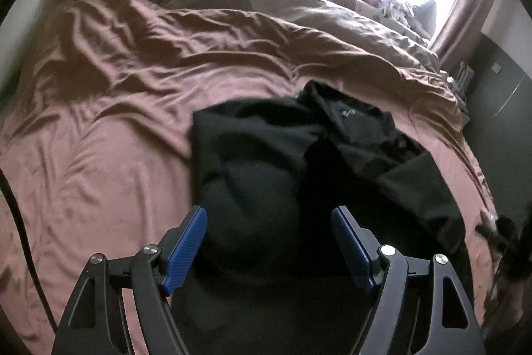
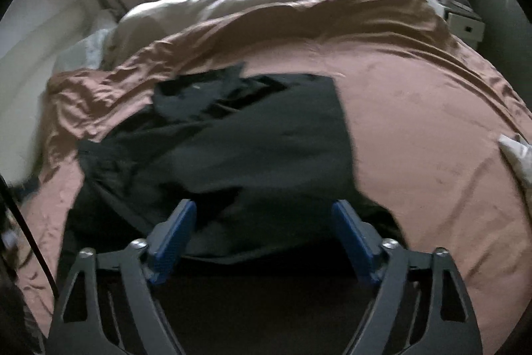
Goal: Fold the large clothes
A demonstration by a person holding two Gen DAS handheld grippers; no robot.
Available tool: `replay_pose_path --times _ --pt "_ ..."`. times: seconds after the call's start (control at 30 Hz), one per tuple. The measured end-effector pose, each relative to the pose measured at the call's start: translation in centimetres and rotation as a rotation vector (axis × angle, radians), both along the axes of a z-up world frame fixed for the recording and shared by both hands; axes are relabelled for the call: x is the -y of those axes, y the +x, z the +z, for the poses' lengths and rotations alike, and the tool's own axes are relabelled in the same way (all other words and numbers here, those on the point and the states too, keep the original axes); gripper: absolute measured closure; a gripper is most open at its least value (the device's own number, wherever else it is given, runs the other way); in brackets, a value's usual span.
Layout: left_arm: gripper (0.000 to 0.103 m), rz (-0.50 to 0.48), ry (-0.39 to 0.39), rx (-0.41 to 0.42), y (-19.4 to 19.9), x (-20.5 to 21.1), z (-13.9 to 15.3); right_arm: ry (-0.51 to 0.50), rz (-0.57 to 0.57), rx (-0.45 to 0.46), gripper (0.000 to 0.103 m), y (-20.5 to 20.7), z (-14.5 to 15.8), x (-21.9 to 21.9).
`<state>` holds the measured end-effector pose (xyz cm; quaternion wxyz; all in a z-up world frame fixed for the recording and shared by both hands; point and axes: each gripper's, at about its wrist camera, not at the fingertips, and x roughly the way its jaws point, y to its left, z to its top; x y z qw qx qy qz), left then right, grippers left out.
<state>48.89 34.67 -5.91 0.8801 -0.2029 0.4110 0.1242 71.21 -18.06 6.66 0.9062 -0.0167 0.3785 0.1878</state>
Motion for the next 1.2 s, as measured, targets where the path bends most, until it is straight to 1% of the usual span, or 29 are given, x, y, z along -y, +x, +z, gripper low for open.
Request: replay_pose_path --times 0.03,0.1,0.17,0.23,0.3,0.4,0.5,0.57,0.63,0.7,0.8,0.9,0.93,1.0,1.1,1.17,1.2 --pt "0.024 -0.001 -0.001 -0.001 0.8 0.1 0.0 -0.009 -0.007 -0.01 0.029 0.3 -0.4 -0.3" --pt "0.024 0.003 0.008 -0.011 3.1 0.2 0.0 -0.026 -0.02 -0.035 0.035 1.0 -1.3 0.3" --pt "0.024 0.013 0.014 -0.026 5.1 0.2 -0.3 -0.038 -0.031 -0.054 0.037 1.6 -1.9 0.7" --pt "0.024 0.023 0.0 -0.033 6.8 0.2 -0.6 -0.045 -0.039 -0.07 0.038 2.0 -2.4 0.9" --pt "0.024 0.037 -0.019 -0.033 8.4 0.2 -1.2 -0.043 -0.043 -0.089 0.039 1.9 -3.0 1.3" --pt "0.024 0.059 -0.063 -0.055 10.0 0.3 -2.7 -0.045 -0.052 -0.114 0.039 2.4 -4.1 1.9" --pt "0.024 0.069 -0.111 -0.081 10.8 0.4 -4.4 -0.059 -0.049 -0.129 0.039 2.5 -5.1 1.4" --pt "0.024 0.074 -0.124 -0.11 10.7 0.6 -5.5 -0.081 -0.04 -0.113 0.039 2.6 -5.2 0.9" --pt "0.024 0.077 -0.14 -0.126 9.4 0.6 -6.3 -0.101 -0.035 -0.103 0.039 2.3 -5.3 0.2" --pt "0.024 0.078 -0.143 -0.138 8.1 0.6 -6.8 -0.098 -0.037 -0.101 0.039 2.2 -5.4 0.2" --pt "0.024 0.079 -0.112 -0.192 5.4 0.5 -7.5 -0.078 -0.047 -0.104 0.039 2.2 -5.7 0.6" --pt "0.024 0.066 -0.1 -0.251 3.5 0.0 -8.2 -0.068 -0.053 -0.101 0.039 1.9 -5.7 1.7" --pt "0.024 0.079 -0.087 -0.26 2.6 -0.4 -8.2 -0.068 -0.055 -0.098 0.039 1.7 -5.8 2.0" --pt "0.024 0.102 -0.087 -0.239 1.5 -1.4 -7.7 -0.062 -0.059 -0.096 0.039 1.5 -5.7 2.2" --pt "0.024 0.111 -0.136 -0.2 1.1 -2.2 -7.4 -0.068 -0.066 -0.087 0.039 1.4 -5.5 2.7" --pt "0.024 0.091 -0.134 -0.209 1.8 -1.7 -7.8 -0.08 -0.069 -0.079 0.039 1.3 -5.3 2.9" --pt "0.024 0.066 -0.122 -0.225 2.4 -1.2 -8.3 -0.086 -0.072 -0.076 0.039 1.4 -5.2 3.0"
